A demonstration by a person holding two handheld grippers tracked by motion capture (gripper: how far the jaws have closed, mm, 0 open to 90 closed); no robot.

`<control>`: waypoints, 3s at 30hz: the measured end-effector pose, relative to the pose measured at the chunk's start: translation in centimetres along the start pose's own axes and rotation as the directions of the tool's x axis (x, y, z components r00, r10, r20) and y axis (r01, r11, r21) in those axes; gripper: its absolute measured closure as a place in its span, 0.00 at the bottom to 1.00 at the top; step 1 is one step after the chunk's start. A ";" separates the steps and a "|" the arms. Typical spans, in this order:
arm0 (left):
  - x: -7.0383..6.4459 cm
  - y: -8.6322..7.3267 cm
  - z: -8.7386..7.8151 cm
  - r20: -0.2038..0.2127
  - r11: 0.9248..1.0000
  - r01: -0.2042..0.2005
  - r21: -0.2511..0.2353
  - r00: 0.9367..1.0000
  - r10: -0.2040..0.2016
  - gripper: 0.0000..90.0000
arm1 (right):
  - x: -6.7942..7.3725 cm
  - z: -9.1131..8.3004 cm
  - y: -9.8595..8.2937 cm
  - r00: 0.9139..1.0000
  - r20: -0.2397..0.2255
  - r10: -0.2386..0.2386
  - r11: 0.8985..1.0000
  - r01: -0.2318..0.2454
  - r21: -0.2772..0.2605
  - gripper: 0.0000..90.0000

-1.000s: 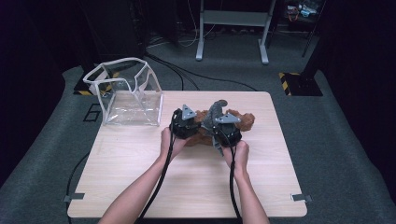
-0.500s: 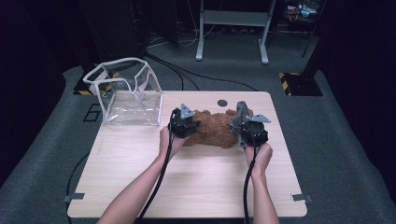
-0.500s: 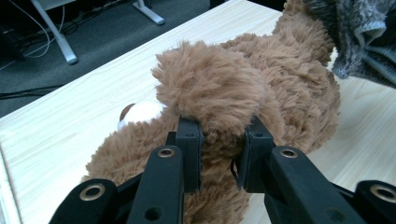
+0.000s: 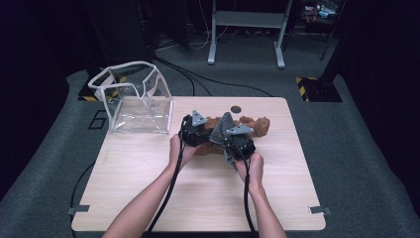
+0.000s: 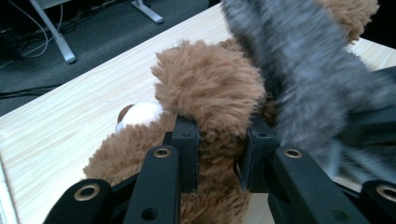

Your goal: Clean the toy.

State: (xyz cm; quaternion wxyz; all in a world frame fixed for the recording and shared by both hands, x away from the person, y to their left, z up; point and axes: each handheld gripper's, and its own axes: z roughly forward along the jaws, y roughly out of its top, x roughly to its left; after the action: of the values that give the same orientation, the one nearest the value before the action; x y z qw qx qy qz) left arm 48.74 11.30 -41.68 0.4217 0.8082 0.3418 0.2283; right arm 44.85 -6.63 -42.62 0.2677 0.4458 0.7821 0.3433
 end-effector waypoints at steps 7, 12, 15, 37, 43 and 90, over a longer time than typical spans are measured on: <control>0.2 -0.1 0.0 0.007 1.000 0.007 0.004 1.000 -0.007 0.78 | -0.5 0.7 -0.3 1.000 -0.003 0.022 1.000 -0.021 0.019 0.81; 0.3 -0.1 0.0 0.009 1.000 0.006 0.008 1.000 -0.006 0.78 | -1.0 0.5 -0.4 1.000 0.005 0.029 0.999 -0.030 0.018 0.81; 0.3 -0.2 -0.1 0.009 1.000 0.009 0.008 1.000 -0.009 0.78 | -1.8 0.2 -0.7 0.999 0.010 0.034 0.999 -0.034 0.021 0.81; 0.5 -0.4 0.0 0.016 1.000 0.017 0.000 1.000 -0.017 0.78 | -9.3 -2.2 -3.0 0.968 0.170 0.186 0.980 -0.194 0.036 0.80; 0.6 -0.5 0.0 0.020 1.000 0.024 -0.003 1.000 -0.024 0.77 | -7.2 -2.8 -2.4 0.981 0.134 0.143 0.989 -0.146 0.013 0.80; 1.9 -1.6 -0.5 -0.023 0.998 0.050 0.026 0.998 -0.050 0.58 | -7.8 -2.2 -2.4 0.973 0.177 0.147 0.987 -0.156 0.037 0.79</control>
State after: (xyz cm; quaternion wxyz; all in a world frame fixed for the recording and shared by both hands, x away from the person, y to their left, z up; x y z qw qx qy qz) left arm 49.05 13.66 -42.59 0.4124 0.8024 0.3697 0.2223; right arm 45.59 -15.02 -42.30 0.2965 0.5392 0.7278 0.3028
